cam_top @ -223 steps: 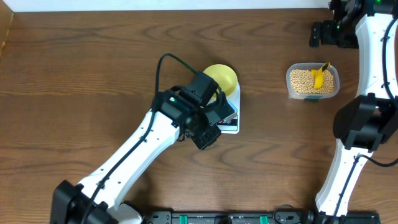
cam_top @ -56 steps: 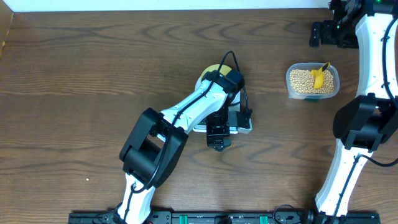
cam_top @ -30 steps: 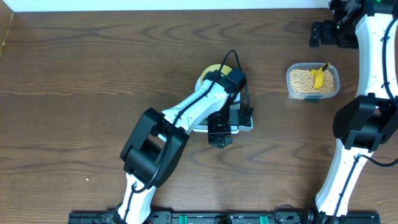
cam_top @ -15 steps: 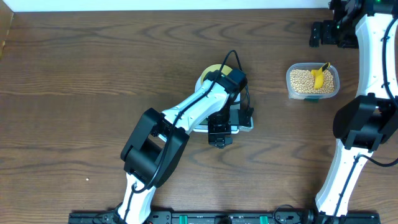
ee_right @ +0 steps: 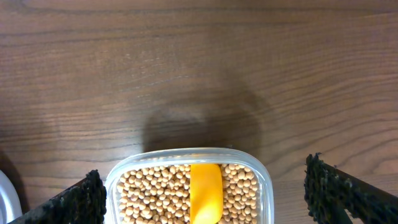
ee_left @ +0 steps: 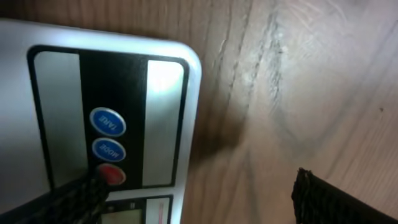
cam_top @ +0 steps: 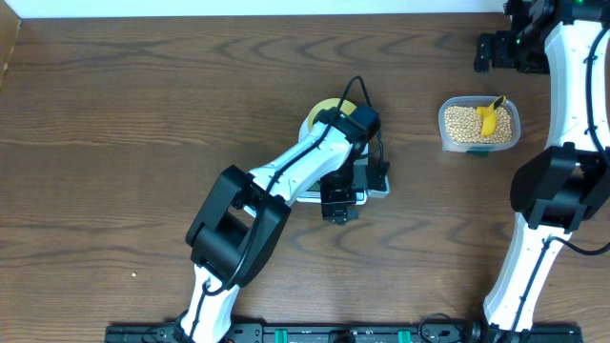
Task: Scoop item into bowl and weigh 50g on scale
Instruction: 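Withdraw the left gripper from the scale to the left side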
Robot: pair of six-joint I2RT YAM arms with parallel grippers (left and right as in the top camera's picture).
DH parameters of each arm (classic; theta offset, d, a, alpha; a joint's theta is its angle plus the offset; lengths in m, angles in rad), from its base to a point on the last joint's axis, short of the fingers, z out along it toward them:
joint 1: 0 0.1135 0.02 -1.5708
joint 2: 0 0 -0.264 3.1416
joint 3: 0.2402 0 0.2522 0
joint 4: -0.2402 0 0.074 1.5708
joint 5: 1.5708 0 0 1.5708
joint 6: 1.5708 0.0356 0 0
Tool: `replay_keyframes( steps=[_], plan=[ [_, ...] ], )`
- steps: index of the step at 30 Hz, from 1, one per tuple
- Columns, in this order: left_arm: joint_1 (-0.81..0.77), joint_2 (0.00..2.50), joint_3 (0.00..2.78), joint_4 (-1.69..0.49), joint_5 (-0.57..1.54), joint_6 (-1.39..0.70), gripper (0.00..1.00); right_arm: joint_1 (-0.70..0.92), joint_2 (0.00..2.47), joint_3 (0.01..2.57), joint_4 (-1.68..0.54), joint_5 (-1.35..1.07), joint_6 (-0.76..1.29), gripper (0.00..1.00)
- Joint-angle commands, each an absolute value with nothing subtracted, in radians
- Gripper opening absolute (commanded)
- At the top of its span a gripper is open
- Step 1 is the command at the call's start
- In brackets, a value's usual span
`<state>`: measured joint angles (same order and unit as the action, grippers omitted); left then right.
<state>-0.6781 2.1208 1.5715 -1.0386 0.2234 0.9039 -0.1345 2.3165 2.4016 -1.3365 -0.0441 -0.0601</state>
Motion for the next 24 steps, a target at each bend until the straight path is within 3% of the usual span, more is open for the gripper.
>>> replay_keyframes(
  steps=[1, 9, 14, 24],
  plan=[
    [-0.662, 2.25, 1.527, -0.993, 0.11, 0.861, 0.98, -0.137, 2.317, 2.418, -1.335, -0.036, -0.061, 0.99],
    [-0.669, 2.205, 1.538, -1.001, 0.126, 0.851, 0.98, -0.137, 2.317, 2.418, -1.335, -0.036, -0.061, 0.99],
    [-0.677, 2.083, 1.538, -1.056, 0.308, 0.85, 1.0, -0.136, 2.317, 2.418, -1.335, -0.036, -0.061, 0.99],
    [-0.638, 1.787, 1.538, -1.164, 0.381, 0.543, 0.95, -0.136, 2.317, 2.418, -1.335, -0.036, -0.061, 0.99]
  ],
)
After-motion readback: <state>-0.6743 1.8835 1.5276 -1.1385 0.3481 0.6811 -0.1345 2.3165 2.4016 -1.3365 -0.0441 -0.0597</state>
